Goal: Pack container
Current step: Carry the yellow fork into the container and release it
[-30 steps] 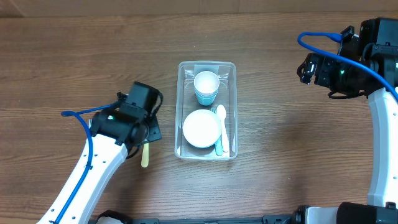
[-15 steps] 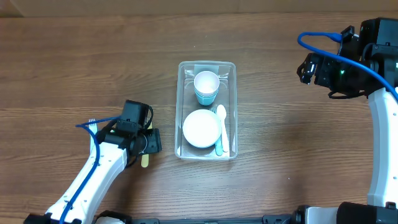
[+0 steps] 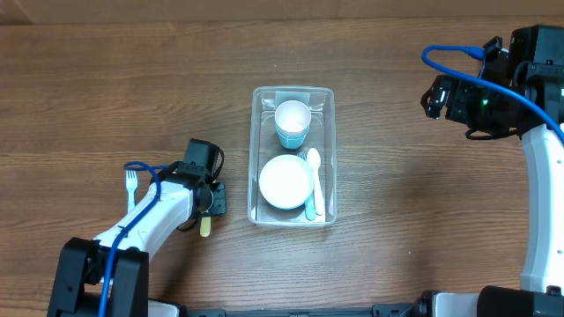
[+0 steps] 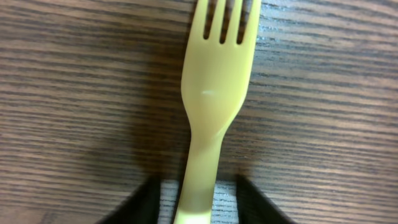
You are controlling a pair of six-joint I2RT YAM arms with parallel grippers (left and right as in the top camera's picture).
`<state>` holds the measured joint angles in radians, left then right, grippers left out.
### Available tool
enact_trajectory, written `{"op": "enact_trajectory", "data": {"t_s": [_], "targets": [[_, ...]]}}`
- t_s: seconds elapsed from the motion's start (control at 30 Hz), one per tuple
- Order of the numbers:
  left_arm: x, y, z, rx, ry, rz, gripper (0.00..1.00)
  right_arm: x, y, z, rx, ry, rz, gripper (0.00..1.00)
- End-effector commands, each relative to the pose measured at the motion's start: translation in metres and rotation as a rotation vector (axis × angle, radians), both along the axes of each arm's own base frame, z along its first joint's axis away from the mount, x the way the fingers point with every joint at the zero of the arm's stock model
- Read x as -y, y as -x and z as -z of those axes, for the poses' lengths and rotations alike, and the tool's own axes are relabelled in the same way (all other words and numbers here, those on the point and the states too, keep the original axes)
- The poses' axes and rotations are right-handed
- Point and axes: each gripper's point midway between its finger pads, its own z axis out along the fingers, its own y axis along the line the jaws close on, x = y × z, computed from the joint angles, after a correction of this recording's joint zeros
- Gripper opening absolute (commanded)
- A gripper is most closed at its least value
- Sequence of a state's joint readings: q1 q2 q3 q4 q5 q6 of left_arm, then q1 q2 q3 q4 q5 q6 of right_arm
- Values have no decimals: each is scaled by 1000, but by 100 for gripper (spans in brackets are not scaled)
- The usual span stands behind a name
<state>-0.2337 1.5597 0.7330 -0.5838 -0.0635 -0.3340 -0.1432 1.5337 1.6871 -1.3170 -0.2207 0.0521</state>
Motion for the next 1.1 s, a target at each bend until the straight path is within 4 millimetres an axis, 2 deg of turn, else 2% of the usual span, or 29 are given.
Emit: {"op": "enact_trajectory", "data": {"t_s": [0.0, 0.13, 0.27, 0.37, 0.5, 0.63, 0.77, 0.87, 0.93, 0.97, 1.07], "targets": [[-2, 5, 9, -37, -4, 2, 18, 2, -3, -10, 32, 7, 5, 100], [0, -1, 3, -26, -2, 1, 10, 2, -3, -10, 32, 7, 5, 100], [2, -11, -8, -16, -1, 2, 8, 2, -3, -10, 32, 7, 5, 100], [5, -25, -27, -1, 0, 20, 4, 2, -3, -10, 32, 7, 5, 100], [11, -46, -68, 25, 9, 24, 4, 2, -3, -10, 32, 7, 5, 100], [20, -57, -112, 55, 47, 32, 4, 2, -3, -10, 32, 7, 5, 100], [45, -63, -172, 154, 133, 67, 6, 2, -3, -10, 32, 7, 5, 100], [70, -59, -209, 243, 194, 98, 9, 2, -3, -10, 32, 7, 5, 100], [88, -53, -228, 290, 232, 117, 11, 2, -3, -10, 32, 7, 5, 100], [105, -48, -236, 314, 265, 129, 12, 2, -3, -10, 32, 7, 5, 100], [130, -43, -239, 328, 298, 171, 13, 2, -3, -10, 32, 7, 5, 100]]}}
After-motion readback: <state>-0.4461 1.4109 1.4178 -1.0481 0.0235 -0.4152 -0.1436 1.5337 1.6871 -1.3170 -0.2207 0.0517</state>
